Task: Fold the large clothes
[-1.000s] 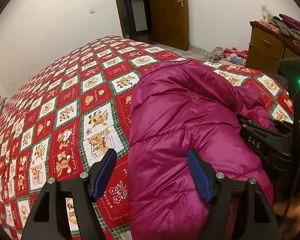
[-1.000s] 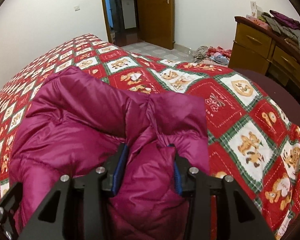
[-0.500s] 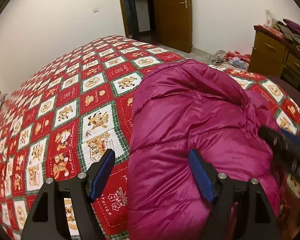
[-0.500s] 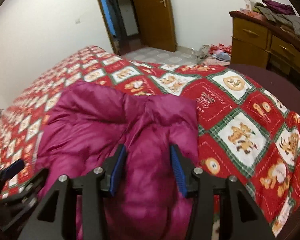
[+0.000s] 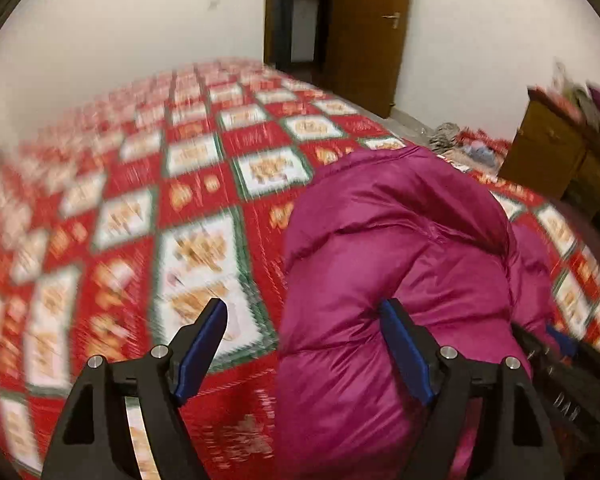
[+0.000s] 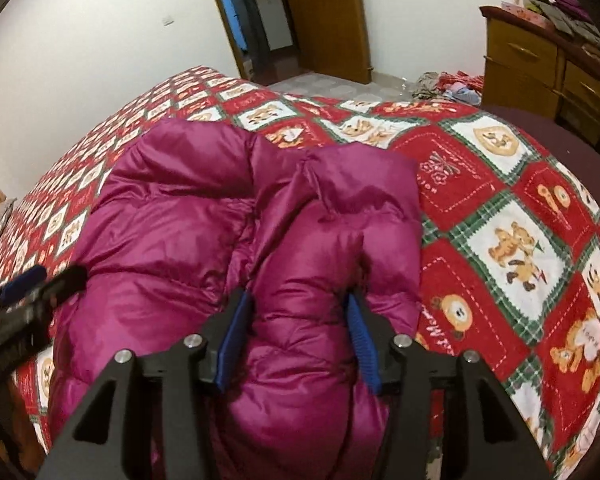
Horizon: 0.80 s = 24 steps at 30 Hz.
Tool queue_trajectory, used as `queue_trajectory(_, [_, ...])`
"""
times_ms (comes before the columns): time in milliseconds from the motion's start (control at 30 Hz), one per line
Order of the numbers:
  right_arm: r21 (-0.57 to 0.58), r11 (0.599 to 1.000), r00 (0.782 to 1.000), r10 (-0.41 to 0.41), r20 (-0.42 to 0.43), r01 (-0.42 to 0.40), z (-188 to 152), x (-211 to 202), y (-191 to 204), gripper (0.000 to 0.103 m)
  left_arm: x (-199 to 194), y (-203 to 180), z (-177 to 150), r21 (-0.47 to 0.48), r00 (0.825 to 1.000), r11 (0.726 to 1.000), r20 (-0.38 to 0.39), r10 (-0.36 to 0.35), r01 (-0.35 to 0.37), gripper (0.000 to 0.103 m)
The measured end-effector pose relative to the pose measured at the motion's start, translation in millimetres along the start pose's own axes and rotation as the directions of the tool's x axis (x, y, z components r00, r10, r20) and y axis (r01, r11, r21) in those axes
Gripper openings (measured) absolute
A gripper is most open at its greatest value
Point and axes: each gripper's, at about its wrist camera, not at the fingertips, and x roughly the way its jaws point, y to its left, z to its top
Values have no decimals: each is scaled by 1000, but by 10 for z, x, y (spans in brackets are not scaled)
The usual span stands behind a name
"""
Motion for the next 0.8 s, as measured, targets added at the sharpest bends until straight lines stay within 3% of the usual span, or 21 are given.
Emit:
queue_trajectory(67, [-14, 1000, 999, 26, -17, -27, 14, 42, 29, 55, 124, 56, -32, -57, 996, 995, -33, -78, 76, 80])
queue_trajectory(167, [56, 990, 989, 136, -52, -133, 68, 198, -35, 55, 141, 111, -62, -93, 992, 989, -25, -120, 117, 80])
queue_trajectory(333, [73, 968, 969, 242, -45, -239, 146, 343, 85, 55, 70, 120, -67, -92, 997, 992, 9, -81, 82, 80])
queue_trajectory(433, [22, 970, 970, 241, -28, -241, 161, 404, 191, 55, 107, 65, -42, -70, 999, 996, 0, -51, 51, 80])
queue_trajectory(533, [43, 965, 966, 259, -23, -258, 164, 419, 133, 53, 187, 6, -25, -45, 999, 998, -14, -36, 35, 80])
queue_trajectory(800, [-13, 990, 991, 137, -1, -137, 85, 206, 161, 52, -69, -160, -108, 89, 997, 994, 31, 66, -69, 80])
